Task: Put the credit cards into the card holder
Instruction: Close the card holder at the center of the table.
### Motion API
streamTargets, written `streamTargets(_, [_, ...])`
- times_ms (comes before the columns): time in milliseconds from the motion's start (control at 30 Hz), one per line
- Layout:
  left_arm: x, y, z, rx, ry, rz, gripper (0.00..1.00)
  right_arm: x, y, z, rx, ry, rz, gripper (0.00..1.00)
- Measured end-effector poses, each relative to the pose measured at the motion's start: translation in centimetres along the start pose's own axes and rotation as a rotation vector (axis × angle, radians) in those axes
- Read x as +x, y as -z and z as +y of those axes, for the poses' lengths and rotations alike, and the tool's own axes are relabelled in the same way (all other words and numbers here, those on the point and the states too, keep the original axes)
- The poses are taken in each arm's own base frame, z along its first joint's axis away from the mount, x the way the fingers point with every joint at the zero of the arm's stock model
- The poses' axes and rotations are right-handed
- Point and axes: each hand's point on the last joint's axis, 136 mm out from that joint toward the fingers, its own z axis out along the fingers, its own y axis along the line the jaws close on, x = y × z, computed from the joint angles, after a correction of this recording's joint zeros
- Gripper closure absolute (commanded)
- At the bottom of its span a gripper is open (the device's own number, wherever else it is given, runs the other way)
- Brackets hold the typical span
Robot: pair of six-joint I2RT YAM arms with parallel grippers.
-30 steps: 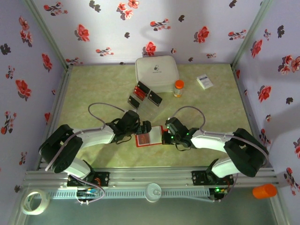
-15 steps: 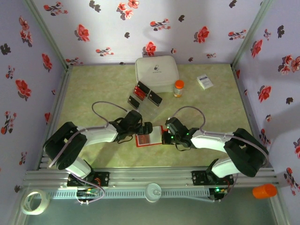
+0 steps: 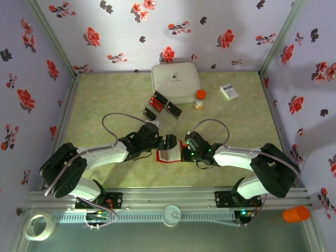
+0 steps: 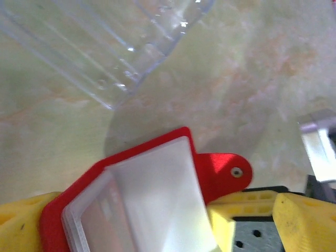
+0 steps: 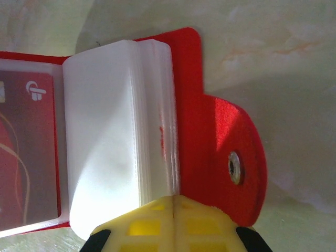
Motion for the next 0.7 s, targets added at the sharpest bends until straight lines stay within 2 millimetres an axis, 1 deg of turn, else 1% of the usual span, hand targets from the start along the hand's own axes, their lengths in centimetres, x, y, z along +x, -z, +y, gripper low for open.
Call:
streamTargets(133, [0.4, 0.0, -1.4, 0.042, -0.012, 0.008, 0.0, 0.0, 0.0, 0.0, -0.001, 0.0, -0.001, 1.0])
streamTargets(267, [0.3, -0.3, -3.0, 0.082, -0.008, 0.005, 0.0, 0.0, -0.1, 0.1, -0.003, -0.007, -0.002, 1.0])
streamTargets(367, [0.3, -0.7, -3.5, 0.1, -0.001, 0.0, 0.0, 0.0, 0.1, 0.1, -0.004, -0.009, -0.002, 1.0])
streamTargets(433, [0.3, -0.9, -3.5, 0.102, 0.009, 0.002, 0.0, 0.0, 0.6, 0.2, -0.004, -0.009, -0.003, 1.0])
streamTargets(500, [0.4, -1.0, -3.6, 0.105, 0.015, 0.005, 0.0, -0.3, 1.7, 0.5, -0.016, -0.008, -0.017, 0.99])
streamTargets(567, [0.4, -1.0, -3.7, 0.108, 0.015, 0.004, 0.0, -1.0, 3.2, 0.9, -0.033, -0.01, -0.053, 0.99])
streamTargets(633, [0.5, -1.1, -3.7, 0.11, 0.017, 0.005, 0.0, -2.0, 5.2, 1.0, -0.05, -0.017, -0.105, 0.99])
streamTargets(700, [0.6, -1.1, -3.8, 0.111, 0.018, 0.008, 0.0, -3.1, 7.0, 0.6, -0.053, -0.038, -0.16, 0.99])
